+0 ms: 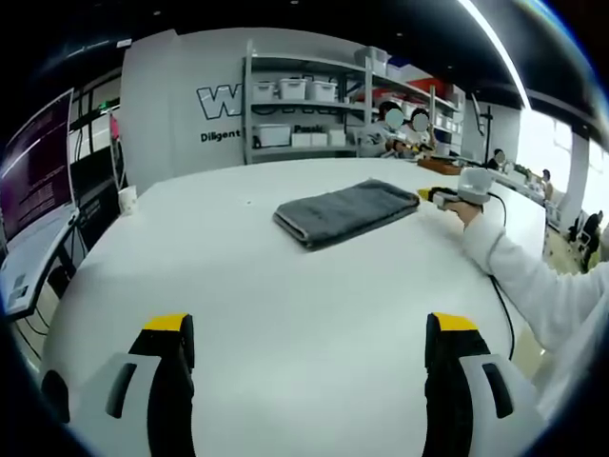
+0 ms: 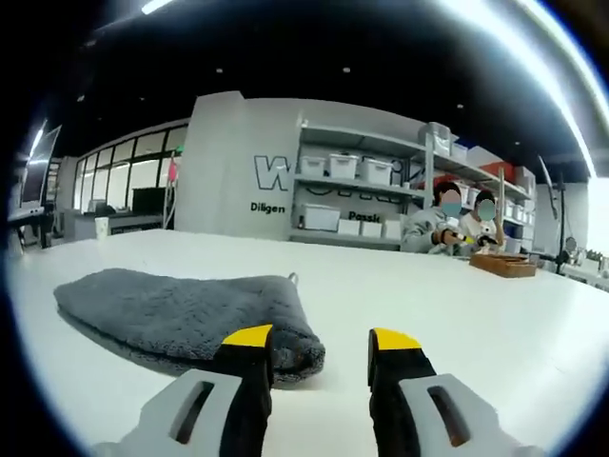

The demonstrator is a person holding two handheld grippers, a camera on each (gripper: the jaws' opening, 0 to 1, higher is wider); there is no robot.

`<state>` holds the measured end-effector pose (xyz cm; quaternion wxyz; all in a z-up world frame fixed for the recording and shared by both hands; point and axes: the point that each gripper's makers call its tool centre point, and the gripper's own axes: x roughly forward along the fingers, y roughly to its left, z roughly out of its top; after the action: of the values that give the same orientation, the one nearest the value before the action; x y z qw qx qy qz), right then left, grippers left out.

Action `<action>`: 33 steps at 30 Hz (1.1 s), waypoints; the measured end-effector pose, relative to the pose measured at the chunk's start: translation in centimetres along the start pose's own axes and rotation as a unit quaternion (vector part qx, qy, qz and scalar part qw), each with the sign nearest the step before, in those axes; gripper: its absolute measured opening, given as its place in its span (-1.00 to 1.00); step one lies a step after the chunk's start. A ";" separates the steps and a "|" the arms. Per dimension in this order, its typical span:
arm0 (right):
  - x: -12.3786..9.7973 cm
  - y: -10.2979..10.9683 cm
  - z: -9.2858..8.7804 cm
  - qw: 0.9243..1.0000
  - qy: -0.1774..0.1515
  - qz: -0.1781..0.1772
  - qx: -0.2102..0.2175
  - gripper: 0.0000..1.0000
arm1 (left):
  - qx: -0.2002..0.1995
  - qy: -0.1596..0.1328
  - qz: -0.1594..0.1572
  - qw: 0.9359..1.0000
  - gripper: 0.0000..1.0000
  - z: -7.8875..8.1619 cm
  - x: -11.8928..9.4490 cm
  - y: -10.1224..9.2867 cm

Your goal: Open the folded towel by lifting each exposed corner and separating the folded layers until the towel lies flat within the target outline without major curled edges

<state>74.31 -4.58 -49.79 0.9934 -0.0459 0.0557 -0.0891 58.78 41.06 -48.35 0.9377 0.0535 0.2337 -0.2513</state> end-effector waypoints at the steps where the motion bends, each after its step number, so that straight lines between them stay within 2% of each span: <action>1: -0.1 0.3 0.3 1.000 -0.001 0.003 -0.003 -0.24 | 0.000 0.000 -0.001 1.000 0.99 0.0 0.0 0.0; 10: -0.8 3.4 2.0 0.999 -0.003 0.042 -0.022 0.31 | 0.000 -0.001 -0.002 1.000 0.99 0.1 0.1 0.1; 17: -1.1 5.7 2.0 0.997 0.005 0.076 -0.014 0.75 | 0.001 -0.001 -0.003 1.000 0.99 0.1 0.1 0.0; 23: -1.6 7.3 2.2 0.995 0.005 0.100 -0.016 0.98 | 0.002 -0.001 -0.005 1.000 0.99 0.0 0.0 -0.2; 33: -3.0 10.2 1.9 0.988 0.018 0.151 -0.021 0.99 | 0.002 -0.001 -0.005 1.000 0.99 0.1 0.0 -0.1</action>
<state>73.37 6.16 -48.62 0.9931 -0.0560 0.0821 0.0620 58.77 40.97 -48.28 0.9367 0.0540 0.2321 -0.2564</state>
